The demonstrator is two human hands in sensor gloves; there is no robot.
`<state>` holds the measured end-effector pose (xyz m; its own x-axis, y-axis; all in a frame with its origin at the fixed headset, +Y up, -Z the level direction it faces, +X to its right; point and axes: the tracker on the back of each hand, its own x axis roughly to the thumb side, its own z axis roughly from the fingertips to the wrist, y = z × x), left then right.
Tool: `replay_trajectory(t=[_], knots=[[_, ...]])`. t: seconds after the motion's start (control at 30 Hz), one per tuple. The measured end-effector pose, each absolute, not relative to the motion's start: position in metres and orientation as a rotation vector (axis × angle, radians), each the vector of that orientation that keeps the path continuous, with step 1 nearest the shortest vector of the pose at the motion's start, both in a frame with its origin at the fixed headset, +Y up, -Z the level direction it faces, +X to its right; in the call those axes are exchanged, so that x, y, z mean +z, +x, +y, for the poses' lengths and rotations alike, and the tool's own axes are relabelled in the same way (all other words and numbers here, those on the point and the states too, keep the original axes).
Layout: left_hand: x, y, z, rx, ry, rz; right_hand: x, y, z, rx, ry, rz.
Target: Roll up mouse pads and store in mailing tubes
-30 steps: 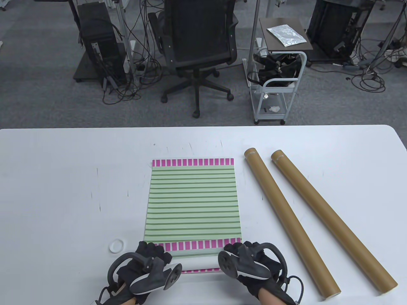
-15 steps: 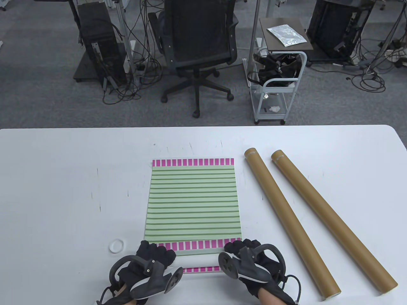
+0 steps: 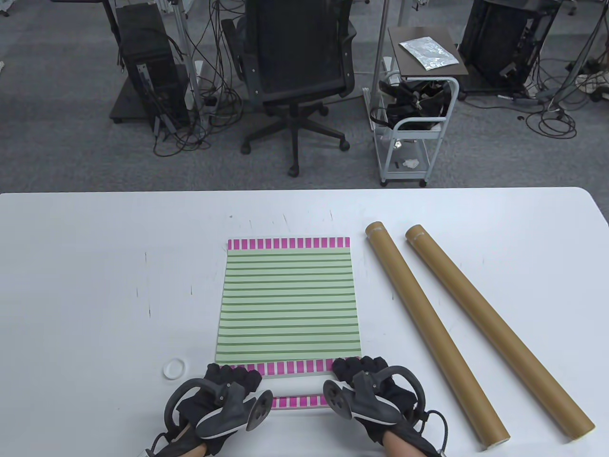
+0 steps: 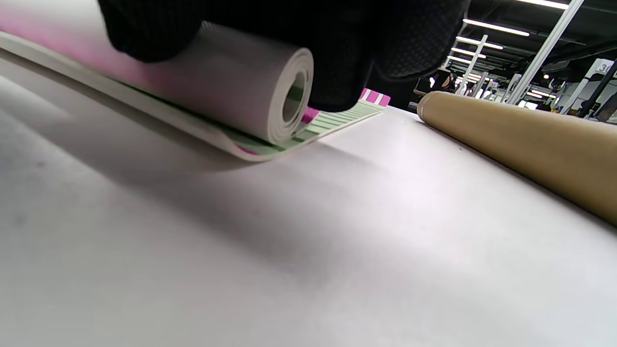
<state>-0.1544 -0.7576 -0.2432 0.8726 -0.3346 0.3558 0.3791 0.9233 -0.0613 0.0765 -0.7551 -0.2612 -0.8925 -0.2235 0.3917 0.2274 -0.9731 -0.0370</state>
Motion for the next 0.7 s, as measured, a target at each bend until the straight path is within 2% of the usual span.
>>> replay_trajectory(t=[0.13, 0.3, 0.53, 0.63, 0.7], knots=[[-0.246, -0.153, -0.76, -0.434, -0.079, -0.337, -0.262, 0.08, -0.756, -2.869, -0.601, 0.007], [-0.247, -0.155, -0.76, -0.409, -0.096, -0.327, -0.263, 0.082, -0.756, -2.903, -0.604, 0.008], [-0.24, -0.158, -0.755, -0.374, -0.127, -0.367, -0.256, 0.079, -0.749, -2.914, -0.707, -0.161], [-0.239, -0.157, -0.756, -0.392, -0.115, -0.371, -0.25, 0.075, -0.744, -2.852, -0.73, 0.014], [-0.24, -0.156, -0.755, -0.394, -0.121, -0.364, -0.249, 0.07, -0.742, -2.869, -0.758, 0.042]])
